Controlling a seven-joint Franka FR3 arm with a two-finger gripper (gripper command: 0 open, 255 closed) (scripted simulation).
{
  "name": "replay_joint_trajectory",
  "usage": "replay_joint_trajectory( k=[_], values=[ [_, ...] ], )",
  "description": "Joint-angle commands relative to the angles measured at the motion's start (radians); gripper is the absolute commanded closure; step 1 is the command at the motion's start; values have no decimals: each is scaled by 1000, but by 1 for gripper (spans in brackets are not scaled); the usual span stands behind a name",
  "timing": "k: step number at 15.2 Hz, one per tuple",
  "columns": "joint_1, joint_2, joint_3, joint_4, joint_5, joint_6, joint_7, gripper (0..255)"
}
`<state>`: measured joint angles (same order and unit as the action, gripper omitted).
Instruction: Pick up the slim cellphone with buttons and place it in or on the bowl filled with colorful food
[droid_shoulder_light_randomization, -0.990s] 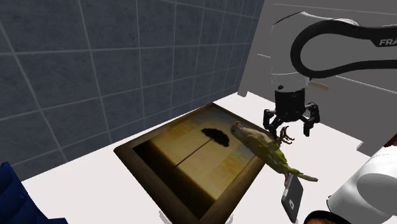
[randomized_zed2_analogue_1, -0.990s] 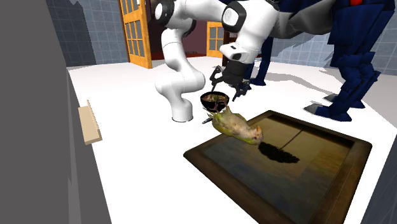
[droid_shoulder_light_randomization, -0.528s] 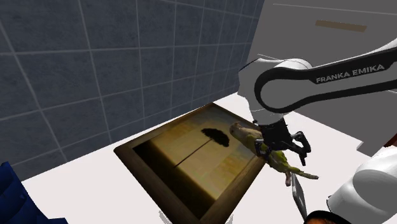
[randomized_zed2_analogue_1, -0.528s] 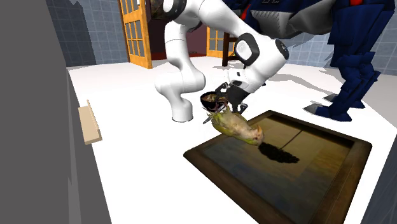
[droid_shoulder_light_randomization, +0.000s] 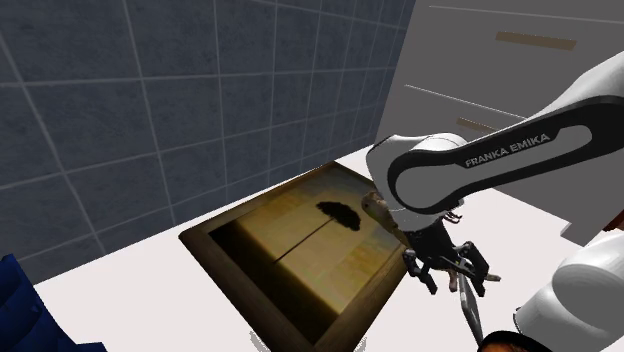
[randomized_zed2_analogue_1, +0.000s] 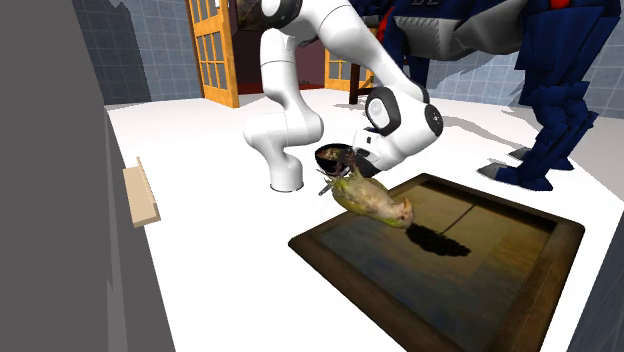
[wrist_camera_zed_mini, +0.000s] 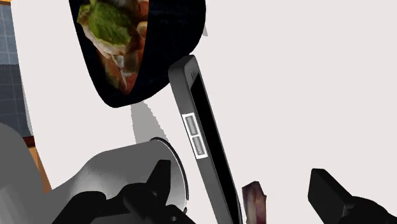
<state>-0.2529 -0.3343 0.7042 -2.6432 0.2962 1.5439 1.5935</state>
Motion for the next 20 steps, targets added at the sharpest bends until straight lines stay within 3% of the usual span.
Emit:
replay_joint_trajectory(
  k=[1, 10, 11, 20],
  values=[
    [5, -2, 5, -25, 9, 22, -1, 0],
    [11, -9, 8, -48, 18, 38, -4, 0],
    [11, -9, 8, -48, 18, 38, -4, 255],
    [11, -9, 8, -48, 18, 38, -4, 255]
  ],
)
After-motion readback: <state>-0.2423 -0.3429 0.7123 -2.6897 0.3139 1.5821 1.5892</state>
